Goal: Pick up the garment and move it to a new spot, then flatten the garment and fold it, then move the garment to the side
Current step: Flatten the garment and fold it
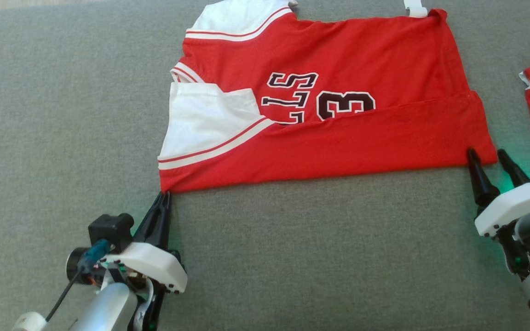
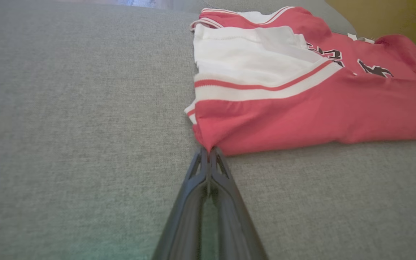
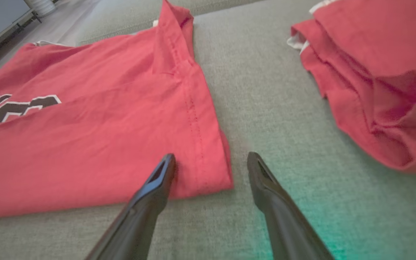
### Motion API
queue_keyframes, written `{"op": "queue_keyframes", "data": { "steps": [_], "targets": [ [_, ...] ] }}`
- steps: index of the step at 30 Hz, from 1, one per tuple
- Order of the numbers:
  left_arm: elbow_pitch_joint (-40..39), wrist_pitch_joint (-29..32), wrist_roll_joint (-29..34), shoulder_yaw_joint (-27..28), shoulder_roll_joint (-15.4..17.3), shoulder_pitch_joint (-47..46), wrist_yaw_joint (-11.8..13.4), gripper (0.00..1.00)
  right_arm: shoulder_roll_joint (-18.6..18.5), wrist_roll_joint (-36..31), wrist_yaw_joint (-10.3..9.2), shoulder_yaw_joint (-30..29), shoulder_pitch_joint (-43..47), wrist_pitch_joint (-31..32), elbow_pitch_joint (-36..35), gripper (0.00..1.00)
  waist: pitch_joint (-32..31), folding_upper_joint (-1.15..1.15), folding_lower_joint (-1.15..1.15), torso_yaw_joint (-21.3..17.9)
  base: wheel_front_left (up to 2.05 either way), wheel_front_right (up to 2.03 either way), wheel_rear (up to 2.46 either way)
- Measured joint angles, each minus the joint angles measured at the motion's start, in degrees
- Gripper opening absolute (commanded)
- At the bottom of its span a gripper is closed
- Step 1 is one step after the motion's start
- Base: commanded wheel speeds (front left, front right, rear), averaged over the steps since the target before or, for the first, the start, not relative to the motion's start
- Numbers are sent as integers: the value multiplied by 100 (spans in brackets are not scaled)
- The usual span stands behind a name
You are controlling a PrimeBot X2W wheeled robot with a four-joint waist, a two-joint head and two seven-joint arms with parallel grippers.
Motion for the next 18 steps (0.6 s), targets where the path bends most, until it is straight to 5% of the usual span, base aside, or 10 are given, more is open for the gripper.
{"op": "queue_keyframes", "data": {
  "steps": [2,3,5,18],
  "targets": [
    [-8,0,0,0,4,-2,0,0,10,68,0,19,-4,166,47,96,1,0,0,22,0,0,0],
    [-11,-1,0,0,8,-1,0,0,9,88,0,33,-24,233,47,73,-2,0,0,32,0,0,0],
    [-22,-8,0,-1,14,-1,1,0,2,158,0,81,-65,315,26,0,-19,0,0,50,0,0,0],
    [-668,-122,-2,-20,194,666,205,0,-363,637,1,155,535,365,-563,0,-388,0,0,99,0,0,0]
  ]
}}
